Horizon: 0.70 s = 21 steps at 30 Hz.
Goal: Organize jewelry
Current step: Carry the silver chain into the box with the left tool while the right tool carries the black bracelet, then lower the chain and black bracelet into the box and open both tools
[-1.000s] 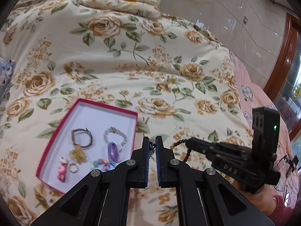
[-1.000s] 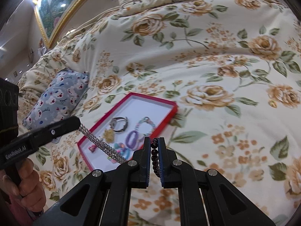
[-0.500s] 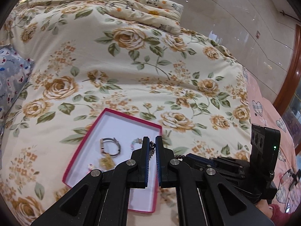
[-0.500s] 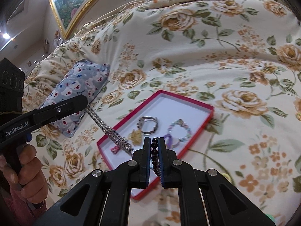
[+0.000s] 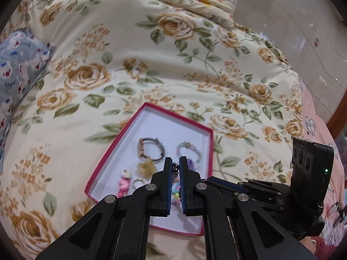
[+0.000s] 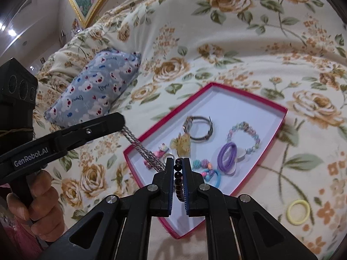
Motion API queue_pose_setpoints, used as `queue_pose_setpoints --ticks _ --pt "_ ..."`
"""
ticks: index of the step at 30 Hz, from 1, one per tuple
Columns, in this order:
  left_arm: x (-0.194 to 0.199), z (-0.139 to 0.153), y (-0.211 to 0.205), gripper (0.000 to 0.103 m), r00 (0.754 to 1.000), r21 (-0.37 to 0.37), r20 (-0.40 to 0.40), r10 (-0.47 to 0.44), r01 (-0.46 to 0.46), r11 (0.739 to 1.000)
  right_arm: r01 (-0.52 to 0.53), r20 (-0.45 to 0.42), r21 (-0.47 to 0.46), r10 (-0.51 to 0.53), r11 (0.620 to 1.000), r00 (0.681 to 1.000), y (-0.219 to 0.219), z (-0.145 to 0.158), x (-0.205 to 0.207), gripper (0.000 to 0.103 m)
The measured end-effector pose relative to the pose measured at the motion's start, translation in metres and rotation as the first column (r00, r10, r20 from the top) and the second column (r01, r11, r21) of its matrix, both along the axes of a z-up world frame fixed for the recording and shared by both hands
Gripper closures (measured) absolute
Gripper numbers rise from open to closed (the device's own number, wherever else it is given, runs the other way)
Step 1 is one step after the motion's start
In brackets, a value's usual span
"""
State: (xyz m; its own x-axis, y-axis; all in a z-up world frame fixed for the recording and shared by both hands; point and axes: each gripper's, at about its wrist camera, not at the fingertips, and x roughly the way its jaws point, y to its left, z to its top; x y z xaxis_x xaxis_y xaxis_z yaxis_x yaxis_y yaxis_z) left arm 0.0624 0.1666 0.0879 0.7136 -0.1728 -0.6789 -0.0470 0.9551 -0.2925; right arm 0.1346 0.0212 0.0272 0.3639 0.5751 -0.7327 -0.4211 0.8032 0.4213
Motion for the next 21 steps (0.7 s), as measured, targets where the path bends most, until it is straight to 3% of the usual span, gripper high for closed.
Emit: queue_pose_setpoints --ticks 7,21 --pt "0.012 -0.030 0.013 0.098 0.996 -0.007 -0.082 0.038 -0.038 0.999 0.020 -0.058 -0.047 -0.023 0.999 0.998 -0.006 -0.030 0.006 0.096" --pt "0.038 -0.084 0.011 0.098 0.977 0.085 -0.204 0.068 -0.051 0.995 0.022 -0.092 -0.150 -0.037 0.988 0.995 -0.010 -0.057 0.017 0.096"
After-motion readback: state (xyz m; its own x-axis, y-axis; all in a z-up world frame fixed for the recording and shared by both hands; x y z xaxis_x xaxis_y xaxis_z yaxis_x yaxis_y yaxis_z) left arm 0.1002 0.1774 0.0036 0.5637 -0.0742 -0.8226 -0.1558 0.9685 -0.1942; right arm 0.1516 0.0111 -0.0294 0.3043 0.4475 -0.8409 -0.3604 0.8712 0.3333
